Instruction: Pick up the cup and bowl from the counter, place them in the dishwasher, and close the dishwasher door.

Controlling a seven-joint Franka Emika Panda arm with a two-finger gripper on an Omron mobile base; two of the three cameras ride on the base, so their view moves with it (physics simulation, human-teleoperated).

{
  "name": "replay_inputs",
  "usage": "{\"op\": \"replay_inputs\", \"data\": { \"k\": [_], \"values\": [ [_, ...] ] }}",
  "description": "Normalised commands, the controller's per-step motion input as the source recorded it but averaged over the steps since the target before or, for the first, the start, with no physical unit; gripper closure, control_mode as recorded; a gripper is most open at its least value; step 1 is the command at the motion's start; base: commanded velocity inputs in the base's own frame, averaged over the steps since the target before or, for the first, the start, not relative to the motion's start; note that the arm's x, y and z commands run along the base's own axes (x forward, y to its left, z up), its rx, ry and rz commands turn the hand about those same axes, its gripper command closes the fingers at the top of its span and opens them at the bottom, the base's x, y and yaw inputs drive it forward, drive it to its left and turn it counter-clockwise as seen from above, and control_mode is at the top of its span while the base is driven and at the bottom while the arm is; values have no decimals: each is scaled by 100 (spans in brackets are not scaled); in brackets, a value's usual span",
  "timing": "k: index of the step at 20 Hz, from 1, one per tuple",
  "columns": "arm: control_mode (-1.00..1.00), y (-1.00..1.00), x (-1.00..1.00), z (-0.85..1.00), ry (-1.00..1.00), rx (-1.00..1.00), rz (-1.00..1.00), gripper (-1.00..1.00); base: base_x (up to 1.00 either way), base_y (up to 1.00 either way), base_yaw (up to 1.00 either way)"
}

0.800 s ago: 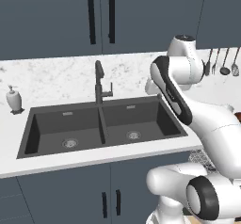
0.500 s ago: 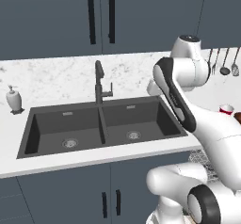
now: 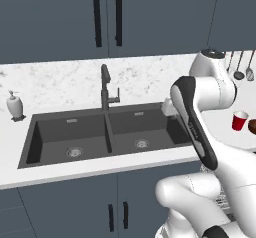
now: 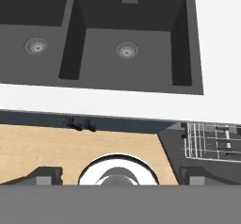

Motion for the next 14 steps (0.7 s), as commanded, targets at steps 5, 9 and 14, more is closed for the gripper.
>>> {"op": "replay_inputs", "data": {
  "k": [5,9,14],
  "values": [
    [-100,0,-49,-27,3,0,0,-100,0,0,0],
    [-100,9,-11,-41,5,0,0,-100,0,0,0],
    [100,4,0,-15,3,0,0,-100,0,0,-5]
  ]
}}
